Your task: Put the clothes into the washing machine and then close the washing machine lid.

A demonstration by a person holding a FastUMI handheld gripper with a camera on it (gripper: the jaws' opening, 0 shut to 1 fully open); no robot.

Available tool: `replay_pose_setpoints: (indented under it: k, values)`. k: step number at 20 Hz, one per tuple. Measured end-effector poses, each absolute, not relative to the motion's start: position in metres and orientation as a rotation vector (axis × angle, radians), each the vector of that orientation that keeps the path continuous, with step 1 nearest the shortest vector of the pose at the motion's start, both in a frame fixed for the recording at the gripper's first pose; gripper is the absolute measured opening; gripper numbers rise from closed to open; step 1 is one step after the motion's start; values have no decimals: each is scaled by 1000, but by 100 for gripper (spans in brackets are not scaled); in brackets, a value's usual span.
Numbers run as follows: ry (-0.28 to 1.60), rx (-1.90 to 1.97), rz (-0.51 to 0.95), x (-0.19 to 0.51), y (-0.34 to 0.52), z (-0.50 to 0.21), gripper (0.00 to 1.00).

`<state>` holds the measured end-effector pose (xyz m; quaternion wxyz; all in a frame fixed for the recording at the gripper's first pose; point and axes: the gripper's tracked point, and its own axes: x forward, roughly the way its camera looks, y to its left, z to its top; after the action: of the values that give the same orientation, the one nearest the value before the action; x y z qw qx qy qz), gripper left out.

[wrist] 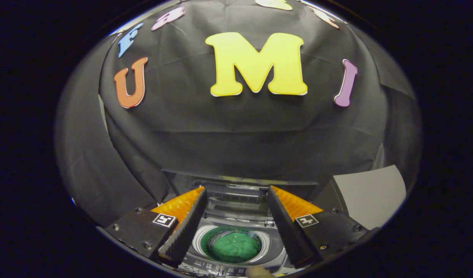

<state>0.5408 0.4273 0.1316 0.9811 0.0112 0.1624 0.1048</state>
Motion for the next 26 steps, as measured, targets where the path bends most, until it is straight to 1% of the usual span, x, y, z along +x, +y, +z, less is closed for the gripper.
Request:
replay_pose_setpoints:
  k: [8, 15, 21, 26]
  values:
    - [367, 36, 150, 596, 435, 144, 98]
    - [473, 16, 121, 641, 452, 120, 98]
    - [574, 16, 91, 652, 460, 90, 98]
    - [571, 41, 73, 652, 453, 90, 99]
